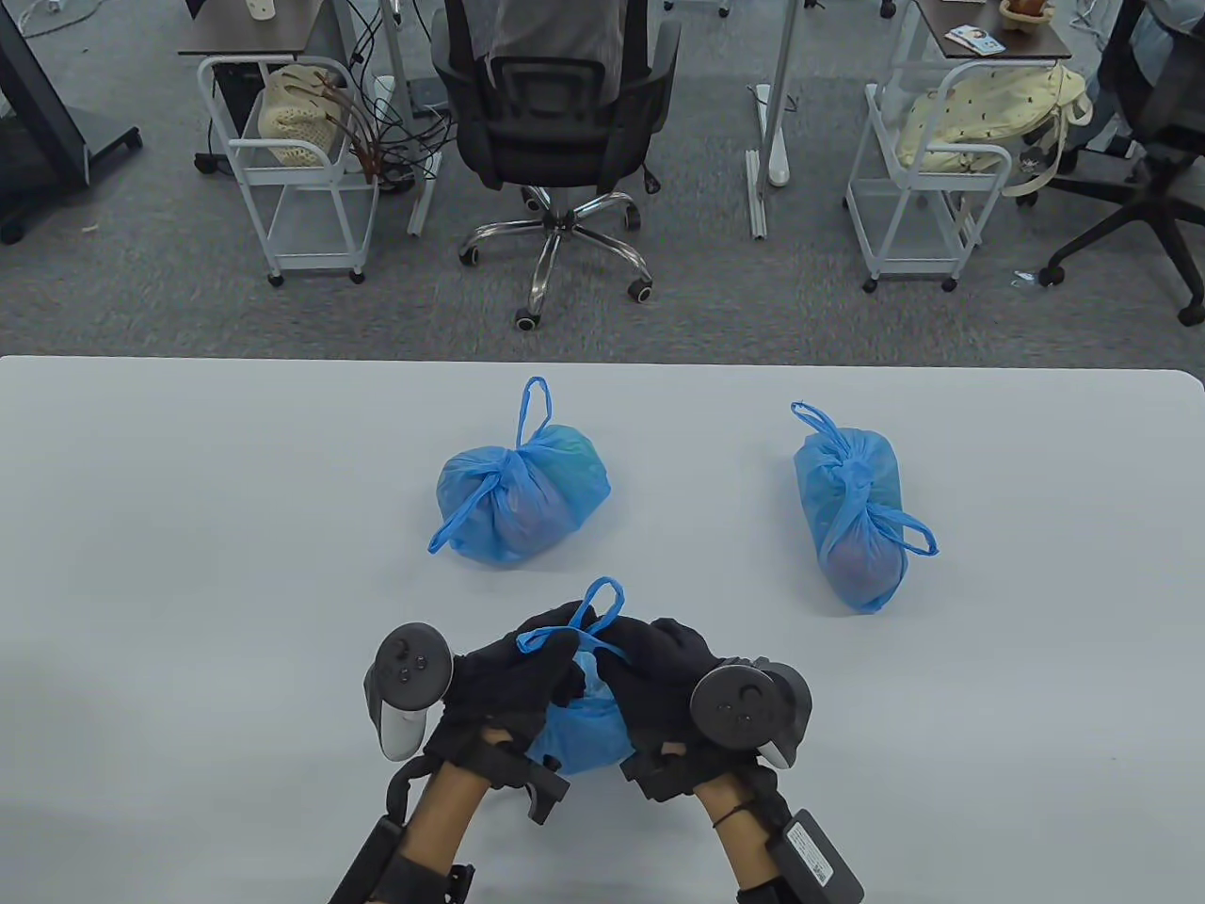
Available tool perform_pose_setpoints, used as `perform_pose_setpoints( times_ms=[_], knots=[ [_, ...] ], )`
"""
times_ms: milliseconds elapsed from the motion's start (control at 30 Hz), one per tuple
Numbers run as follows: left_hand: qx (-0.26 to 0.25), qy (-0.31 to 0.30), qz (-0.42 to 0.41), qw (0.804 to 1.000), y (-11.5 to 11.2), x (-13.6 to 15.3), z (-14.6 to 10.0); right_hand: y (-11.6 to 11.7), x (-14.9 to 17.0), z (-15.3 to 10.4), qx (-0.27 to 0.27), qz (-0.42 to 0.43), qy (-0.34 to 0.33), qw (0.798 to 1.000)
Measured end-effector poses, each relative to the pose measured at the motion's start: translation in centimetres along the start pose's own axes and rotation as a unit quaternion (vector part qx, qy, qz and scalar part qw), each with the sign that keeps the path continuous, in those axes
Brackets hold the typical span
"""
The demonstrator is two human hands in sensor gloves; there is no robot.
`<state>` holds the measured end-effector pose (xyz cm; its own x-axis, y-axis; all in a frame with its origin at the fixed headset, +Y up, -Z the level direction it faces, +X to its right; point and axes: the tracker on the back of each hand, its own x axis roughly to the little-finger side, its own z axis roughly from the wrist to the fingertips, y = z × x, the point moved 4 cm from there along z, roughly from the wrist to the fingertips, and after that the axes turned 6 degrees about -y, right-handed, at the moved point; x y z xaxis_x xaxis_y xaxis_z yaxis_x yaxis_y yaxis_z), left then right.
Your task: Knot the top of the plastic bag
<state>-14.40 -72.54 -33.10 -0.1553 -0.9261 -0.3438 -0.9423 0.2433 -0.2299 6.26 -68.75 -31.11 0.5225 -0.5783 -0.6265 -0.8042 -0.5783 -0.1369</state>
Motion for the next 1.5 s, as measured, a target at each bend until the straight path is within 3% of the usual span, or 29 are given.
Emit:
perform_pose_setpoints(
  times_ms=[167, 267, 400, 533, 633, 833, 933, 1500],
  knots=[
    [0.009, 0.007, -0.028, 1.000, -0.2, 0.5, 0.0, 0.0, 0.5, 0.0, -0.011, 0.019, 0.004, 1.000],
    [0.008, 0.000, -0.034, 0.999, 0.0, 0.2, 0.0, -0.3, 1.3, -0.2, -0.015, 0.072, 0.025, 0.997],
    [0.022, -0.008, -0.030, 0.999, -0.2, 0.0, 0.1, -1.7, 1.9, -0.4, 0.039, 0.140, 0.045, 0.988],
    [0.071, -0.020, 0.007, 0.997, -1.2, -0.6, 0.4, -2.9, 1.3, 0.0, 0.073, 0.157, 0.031, 0.984],
    [0.079, -0.021, 0.036, 0.996, -1.5, -0.7, 0.4, -3.9, 0.8, 0.1, 0.117, 0.153, 0.022, 0.981],
    [0.053, 0.018, -0.149, 0.987, -0.7, 1.2, 0.1, -4.9, 0.4, -0.3, 0.157, 0.128, 0.022, 0.979],
    [0.041, 0.032, -0.213, 0.976, -0.2, 2.1, 0.0, -4.8, 0.3, -0.3, 0.153, 0.128, 0.020, 0.980],
    [0.054, 0.060, -0.292, 0.953, -1.1, 2.9, -0.1, -3.4, -2.5, 0.1, 0.096, 0.040, -0.048, 0.993]
  ],
)
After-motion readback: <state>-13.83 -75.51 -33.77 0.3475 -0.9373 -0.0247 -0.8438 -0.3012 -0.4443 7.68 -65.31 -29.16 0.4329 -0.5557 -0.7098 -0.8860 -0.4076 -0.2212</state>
